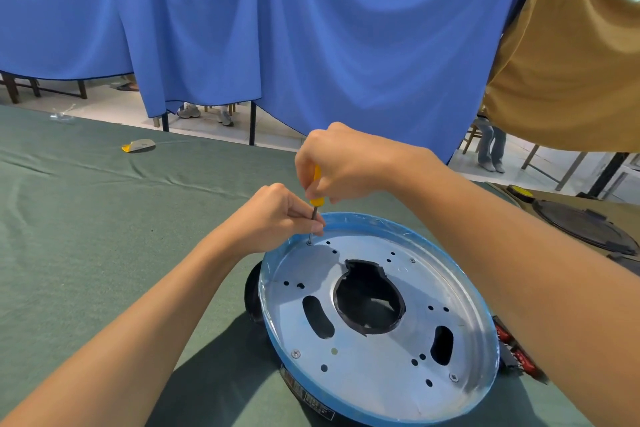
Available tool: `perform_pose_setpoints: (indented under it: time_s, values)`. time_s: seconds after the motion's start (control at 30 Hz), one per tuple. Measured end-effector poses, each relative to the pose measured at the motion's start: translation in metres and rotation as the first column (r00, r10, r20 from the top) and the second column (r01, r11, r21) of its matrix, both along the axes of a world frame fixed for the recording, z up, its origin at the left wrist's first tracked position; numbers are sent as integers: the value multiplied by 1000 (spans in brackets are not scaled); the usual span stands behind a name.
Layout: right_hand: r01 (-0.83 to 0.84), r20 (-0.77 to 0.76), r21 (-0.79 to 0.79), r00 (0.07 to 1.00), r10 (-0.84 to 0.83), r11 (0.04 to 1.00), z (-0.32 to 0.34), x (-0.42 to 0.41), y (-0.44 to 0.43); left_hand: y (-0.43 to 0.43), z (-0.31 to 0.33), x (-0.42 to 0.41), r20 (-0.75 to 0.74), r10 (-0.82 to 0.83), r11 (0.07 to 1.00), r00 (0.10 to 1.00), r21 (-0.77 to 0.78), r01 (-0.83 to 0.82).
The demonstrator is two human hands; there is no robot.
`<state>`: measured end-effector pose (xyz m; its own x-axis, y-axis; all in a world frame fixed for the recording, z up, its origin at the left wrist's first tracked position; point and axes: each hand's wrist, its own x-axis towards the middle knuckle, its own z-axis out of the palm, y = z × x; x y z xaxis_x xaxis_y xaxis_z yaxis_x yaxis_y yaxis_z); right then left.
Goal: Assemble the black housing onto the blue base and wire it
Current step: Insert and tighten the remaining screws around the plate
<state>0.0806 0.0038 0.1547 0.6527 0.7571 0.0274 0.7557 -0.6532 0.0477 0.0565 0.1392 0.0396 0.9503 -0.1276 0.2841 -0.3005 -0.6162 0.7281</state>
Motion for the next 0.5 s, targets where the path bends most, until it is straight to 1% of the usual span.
perform_pose_setpoints:
  time_s: [0.1, 0.2, 0.27, 0.33, 0.43, 0.5]
  values:
    - [29, -18, 28, 999, -28, 999, -3, -1, 3, -1, -2, 0, -7, -11, 1000, 1000, -30, 11]
    - [141, -17, 48, 990, -140, 989, -5, 1, 8, -4, -4, -1, -6, 28, 994, 1000, -110, -29]
    - [227, -61, 73, 973, -223, 971, -7, 2, 11, -7, -3, -2, 21, 67, 994, 998, -82, -65]
    - [279, -108, 50, 956, -273, 959, -8, 2, 11, -8, -2, -1, 25, 82, 996, 996, -49, -81]
    - [266, -105, -25, 958, -268, 964, -3, -2, 6, -7, -1, 1, 18, 73, 997, 997, 16, -73]
    - [170, -48, -82, 984, -174, 982, 4, -4, 2, -6, -1, 2, 12, 79, 997, 997, 6, -79]
